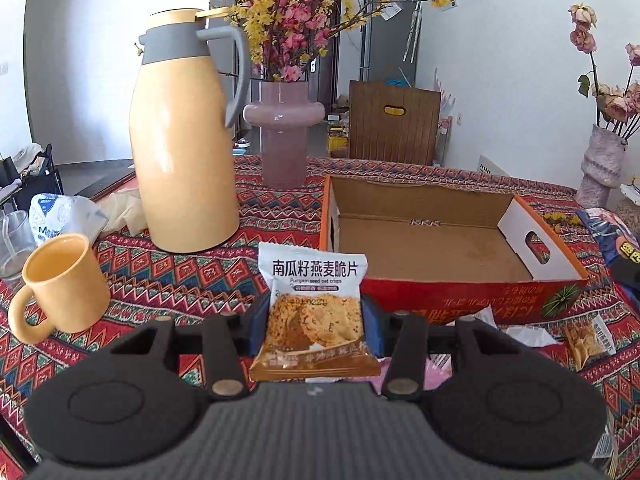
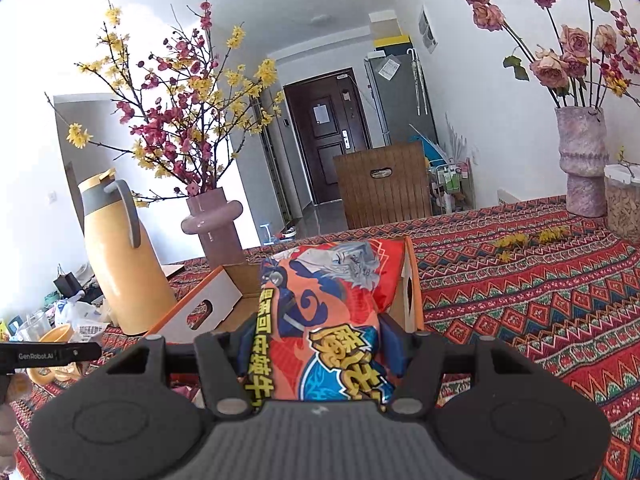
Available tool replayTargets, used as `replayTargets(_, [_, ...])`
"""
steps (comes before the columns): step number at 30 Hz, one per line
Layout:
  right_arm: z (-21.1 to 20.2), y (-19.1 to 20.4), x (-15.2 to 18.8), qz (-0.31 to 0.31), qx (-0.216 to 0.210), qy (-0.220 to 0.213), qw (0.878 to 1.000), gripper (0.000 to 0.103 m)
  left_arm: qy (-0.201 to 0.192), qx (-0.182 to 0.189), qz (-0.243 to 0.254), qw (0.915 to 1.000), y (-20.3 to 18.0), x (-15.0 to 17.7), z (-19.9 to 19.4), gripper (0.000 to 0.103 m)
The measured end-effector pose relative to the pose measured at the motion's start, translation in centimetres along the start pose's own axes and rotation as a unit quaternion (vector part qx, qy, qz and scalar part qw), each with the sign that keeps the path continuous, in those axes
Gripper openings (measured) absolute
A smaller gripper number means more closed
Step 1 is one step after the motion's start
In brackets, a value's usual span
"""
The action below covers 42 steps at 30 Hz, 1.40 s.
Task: Organize snacks
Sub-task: 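Carry both snacks over the cardboard box and open both grippers to drop them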
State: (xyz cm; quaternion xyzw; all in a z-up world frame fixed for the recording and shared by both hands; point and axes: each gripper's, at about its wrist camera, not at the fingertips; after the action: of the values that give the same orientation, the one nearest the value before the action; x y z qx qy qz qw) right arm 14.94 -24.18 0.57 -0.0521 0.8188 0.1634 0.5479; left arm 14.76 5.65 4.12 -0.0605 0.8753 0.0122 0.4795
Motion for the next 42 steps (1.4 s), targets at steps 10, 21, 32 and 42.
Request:
replayTargets(10, [5.3, 0.0, -3.5, -0.014, -0.008, 0.008, 1.0, 0.059, -0.022, 0.02, 0.011, 0.9995, -3.4, -3.8, 2.5, 0.048])
replayTargets(21, [13.6, -0.2, -5.0, -0.035, 0.012, 0.059, 0.998, 0.059, -0.026, 0.012, 0.013, 0.9995, -5.7, -6.8, 7.8, 0.048])
replayTargets(32, [16.0, -0.8, -3.2, -0.046, 0.007, 0.08, 0.996, 0.059, -0.001, 0.01, 0.014, 0.9999, -5.6, -5.5, 12.8, 0.048])
replayTargets(42, [14.7, -1.3, -3.5, -0.024, 0.001, 0.047, 0.999, 0.102, -0.042, 0.028, 0.002, 0.9987, -5.1, -5.3, 11.8, 0.103])
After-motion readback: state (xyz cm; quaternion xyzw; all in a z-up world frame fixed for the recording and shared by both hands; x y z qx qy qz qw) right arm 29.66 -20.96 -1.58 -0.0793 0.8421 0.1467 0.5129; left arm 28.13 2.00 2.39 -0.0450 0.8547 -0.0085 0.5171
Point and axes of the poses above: each gripper's, at about its wrist camera, not at the fingertips, and z roughly the way its jaws point, y to its left, x to its underside, and after that the axes turned 1 degree about -z, right-handed
